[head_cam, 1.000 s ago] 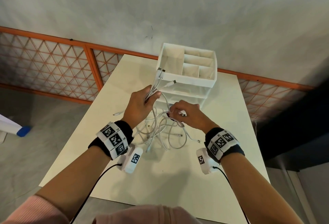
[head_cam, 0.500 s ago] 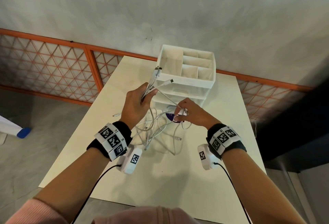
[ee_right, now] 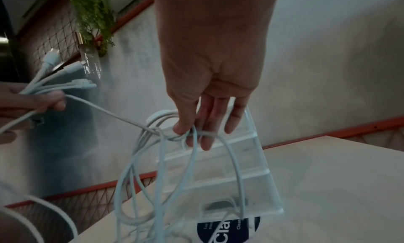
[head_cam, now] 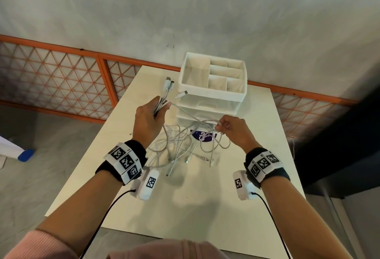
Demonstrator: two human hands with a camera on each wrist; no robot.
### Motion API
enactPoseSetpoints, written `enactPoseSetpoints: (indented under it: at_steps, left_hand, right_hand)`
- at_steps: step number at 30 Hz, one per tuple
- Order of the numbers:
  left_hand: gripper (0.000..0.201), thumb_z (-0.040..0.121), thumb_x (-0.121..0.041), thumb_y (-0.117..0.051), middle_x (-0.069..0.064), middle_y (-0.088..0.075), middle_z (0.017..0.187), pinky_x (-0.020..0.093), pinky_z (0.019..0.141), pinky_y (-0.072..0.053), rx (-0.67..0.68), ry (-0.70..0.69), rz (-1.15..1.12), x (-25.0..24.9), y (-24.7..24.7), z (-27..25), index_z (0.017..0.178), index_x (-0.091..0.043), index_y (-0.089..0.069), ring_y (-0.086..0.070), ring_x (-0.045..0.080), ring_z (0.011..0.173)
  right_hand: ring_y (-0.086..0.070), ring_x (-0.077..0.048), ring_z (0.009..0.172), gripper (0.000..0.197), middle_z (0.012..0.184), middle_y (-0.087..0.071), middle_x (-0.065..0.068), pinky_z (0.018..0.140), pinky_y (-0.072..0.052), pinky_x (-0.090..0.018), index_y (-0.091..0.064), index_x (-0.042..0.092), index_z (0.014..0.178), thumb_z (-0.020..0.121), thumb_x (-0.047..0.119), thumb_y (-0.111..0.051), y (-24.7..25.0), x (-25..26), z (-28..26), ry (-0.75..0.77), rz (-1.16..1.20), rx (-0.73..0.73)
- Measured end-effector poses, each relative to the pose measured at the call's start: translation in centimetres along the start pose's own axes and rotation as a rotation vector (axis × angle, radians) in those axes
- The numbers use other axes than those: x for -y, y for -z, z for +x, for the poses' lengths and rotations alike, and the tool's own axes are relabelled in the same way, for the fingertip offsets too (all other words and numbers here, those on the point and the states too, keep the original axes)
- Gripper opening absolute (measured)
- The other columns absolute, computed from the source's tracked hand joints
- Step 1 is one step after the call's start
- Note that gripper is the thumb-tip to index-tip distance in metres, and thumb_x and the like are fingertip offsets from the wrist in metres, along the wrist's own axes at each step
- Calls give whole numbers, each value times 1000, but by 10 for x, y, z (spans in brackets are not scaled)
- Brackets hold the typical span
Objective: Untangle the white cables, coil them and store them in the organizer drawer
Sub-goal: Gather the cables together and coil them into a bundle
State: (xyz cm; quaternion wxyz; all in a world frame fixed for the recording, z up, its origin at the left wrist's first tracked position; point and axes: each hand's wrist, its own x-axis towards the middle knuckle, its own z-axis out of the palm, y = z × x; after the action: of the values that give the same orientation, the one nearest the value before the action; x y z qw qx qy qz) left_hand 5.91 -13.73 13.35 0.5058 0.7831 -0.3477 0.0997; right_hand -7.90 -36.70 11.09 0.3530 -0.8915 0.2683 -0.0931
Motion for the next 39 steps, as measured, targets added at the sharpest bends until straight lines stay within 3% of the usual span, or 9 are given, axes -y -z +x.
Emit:
enactPoseSetpoints:
  at_steps: [5, 12, 16, 24, 26, 31, 34, 37, 39]
  left_hand:
    - [32, 96, -28, -54, 18, -62, 66, 29, 57, -41, 21, 15, -3, 0, -7, -7, 84, 2, -57, -56, 35, 60]
    - [28, 95, -24, -55, 5, -58, 65, 27, 53, -30, -32, 162, 61, 17, -1, -8, 83, 0, -60, -50, 28, 59]
    - [26, 96, -24, -54, -4, -54, 61, 26, 54, -29, -29, 224, 61, 23, 1, -11, 83, -2, -61, -49, 25, 59]
    - [32, 95, -26, -56, 18, -49, 58, 20, 50, -30, 66, -15, -30, -7, 1, -11, 80, 2, -53, -40, 29, 54]
    - [34, 94, -28, -54, 15, -44, 57, 20, 50, -27, 95, -49, -37, -9, 0, -11, 78, 1, -50, -34, 28, 55]
    - [24, 96, -22, -55, 6, -51, 59, 11, 49, -31, -75, 71, -12, 0, 8, -4, 82, -3, -57, -40, 16, 49]
    - [25, 96, -25, -54, 6, -51, 60, 11, 50, -31, -98, 87, 2, 4, 15, 3, 79, -7, -55, -44, 24, 54]
    - [27, 96, -24, -54, 18, -55, 63, 14, 51, -31, -97, 74, -10, 1, 13, 3, 81, -2, -56, -49, 32, 58]
    - [29, 96, -23, -55, 20, -55, 62, 15, 51, -30, -74, 59, -34, -4, 10, 1, 82, 2, -56, -46, 31, 56]
  right_hand:
    - [-67, -29, 81, 19, 88, -71, -14, 71, -48, -34, -47, 22, 83, 89, 6, -55, -3, -3, -5, -99, 251, -45]
    - [-56, 1, 74, 27, 86, -52, -5, 74, -41, -8, -53, 5, 71, 82, -17, -43, 15, 3, -23, -11, 522, 110]
    - [-63, -18, 88, 24, 86, -65, -5, 79, -45, -28, -56, 13, 73, 89, -2, -47, 17, -2, -17, -223, 721, 90]
    - [-60, -26, 61, 20, 80, -59, -12, 55, -49, -28, -38, 12, 107, 89, 3, -38, -5, -10, -8, -563, 320, 88]
    - [-56, -22, 59, 8, 75, -56, -8, 55, -45, -26, -49, 8, 93, 91, 5, -43, -5, -10, -10, -576, 261, 139]
    - [-45, -19, 68, 38, 71, -55, -10, 55, -33, -23, -63, 15, 62, 79, -13, -45, 3, -35, -15, -382, 259, 74]
    - [-47, -7, 56, 44, 55, -59, 6, 51, -37, -14, -66, 22, 54, 77, -14, -52, 7, -48, -23, -362, 88, 64]
    - [-55, -6, 61, 39, 78, -65, 2, 53, -40, -7, -76, 15, 78, 86, -8, -45, 2, -57, -25, -364, -134, 154]
    - [-60, -23, 97, 36, 109, -61, -4, 83, -50, -25, -72, 14, 92, 88, -4, -40, -4, -57, -22, -355, -278, 168]
